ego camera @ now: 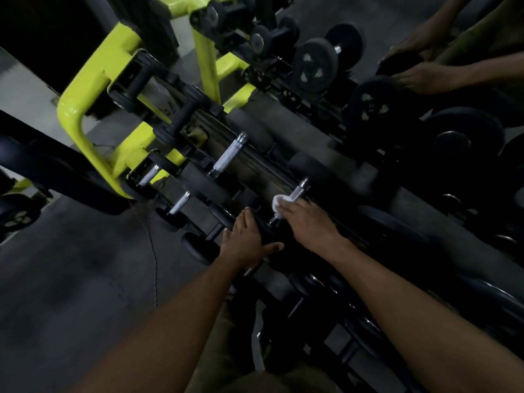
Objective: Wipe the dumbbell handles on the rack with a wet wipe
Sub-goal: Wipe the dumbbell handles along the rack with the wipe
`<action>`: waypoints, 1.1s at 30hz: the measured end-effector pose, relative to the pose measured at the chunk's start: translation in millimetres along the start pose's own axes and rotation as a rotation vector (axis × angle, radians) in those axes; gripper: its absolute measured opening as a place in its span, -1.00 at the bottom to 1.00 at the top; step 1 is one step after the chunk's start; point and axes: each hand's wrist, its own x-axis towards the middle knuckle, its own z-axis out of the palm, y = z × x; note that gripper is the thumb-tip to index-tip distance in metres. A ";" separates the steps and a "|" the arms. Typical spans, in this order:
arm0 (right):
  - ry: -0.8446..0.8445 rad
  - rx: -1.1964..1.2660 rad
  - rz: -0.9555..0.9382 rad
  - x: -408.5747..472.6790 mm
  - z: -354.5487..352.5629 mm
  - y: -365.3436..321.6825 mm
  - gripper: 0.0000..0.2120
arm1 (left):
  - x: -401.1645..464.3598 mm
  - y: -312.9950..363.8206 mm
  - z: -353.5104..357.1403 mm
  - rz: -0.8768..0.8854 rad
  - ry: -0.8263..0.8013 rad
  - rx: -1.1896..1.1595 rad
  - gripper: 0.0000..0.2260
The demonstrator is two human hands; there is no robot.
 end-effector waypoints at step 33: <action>-0.095 1.742 1.052 7.6 5.7 -27.6 -0.75 | 1.8 -4.9 0.6 0.025 0.001 -0.037 0.17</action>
